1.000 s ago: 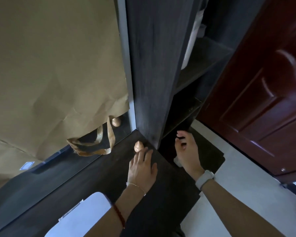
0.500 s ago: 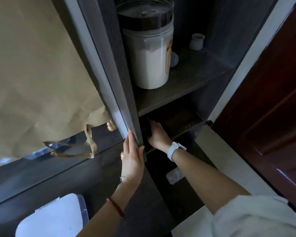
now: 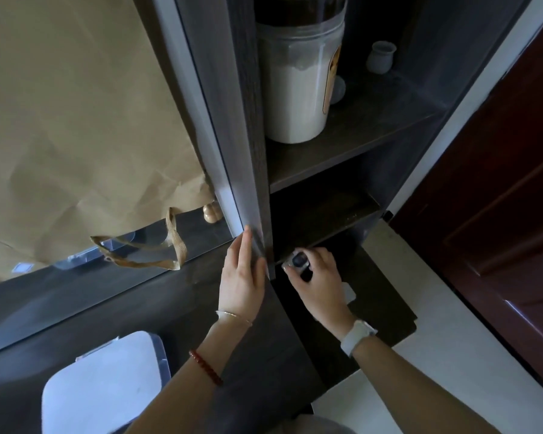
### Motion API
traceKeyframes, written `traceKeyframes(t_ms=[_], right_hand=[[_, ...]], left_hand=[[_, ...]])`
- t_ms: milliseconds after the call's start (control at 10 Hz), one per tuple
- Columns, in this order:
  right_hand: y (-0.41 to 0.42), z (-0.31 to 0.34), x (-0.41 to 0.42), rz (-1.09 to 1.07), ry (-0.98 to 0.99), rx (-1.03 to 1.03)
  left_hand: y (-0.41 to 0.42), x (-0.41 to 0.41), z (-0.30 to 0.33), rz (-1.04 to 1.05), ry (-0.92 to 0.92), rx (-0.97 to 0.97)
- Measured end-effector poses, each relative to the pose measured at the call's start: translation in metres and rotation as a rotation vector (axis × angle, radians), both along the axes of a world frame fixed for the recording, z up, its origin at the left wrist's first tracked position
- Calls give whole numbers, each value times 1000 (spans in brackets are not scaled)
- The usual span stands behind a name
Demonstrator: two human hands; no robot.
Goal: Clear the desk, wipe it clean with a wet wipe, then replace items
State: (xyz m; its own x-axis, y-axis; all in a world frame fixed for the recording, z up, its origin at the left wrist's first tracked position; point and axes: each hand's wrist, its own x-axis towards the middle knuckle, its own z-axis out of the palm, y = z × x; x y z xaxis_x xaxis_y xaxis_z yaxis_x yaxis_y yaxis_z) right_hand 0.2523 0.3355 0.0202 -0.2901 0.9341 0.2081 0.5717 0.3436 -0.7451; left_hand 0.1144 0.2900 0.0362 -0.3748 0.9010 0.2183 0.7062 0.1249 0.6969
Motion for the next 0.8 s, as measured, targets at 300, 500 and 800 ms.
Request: traceKeyframes(t_ms=[300,500,800], right_hand=[[-83,-49,-61,129,-217,-253],[-65,-47,-120,-151,-211,-393],[-37,-40,-149,-285,-178,-460]], left_hand=[[-80,-71,-34,102,235,-341],[-122,-112,-49,147,303,-498],[-145,-130,-73,159,384,-421]])
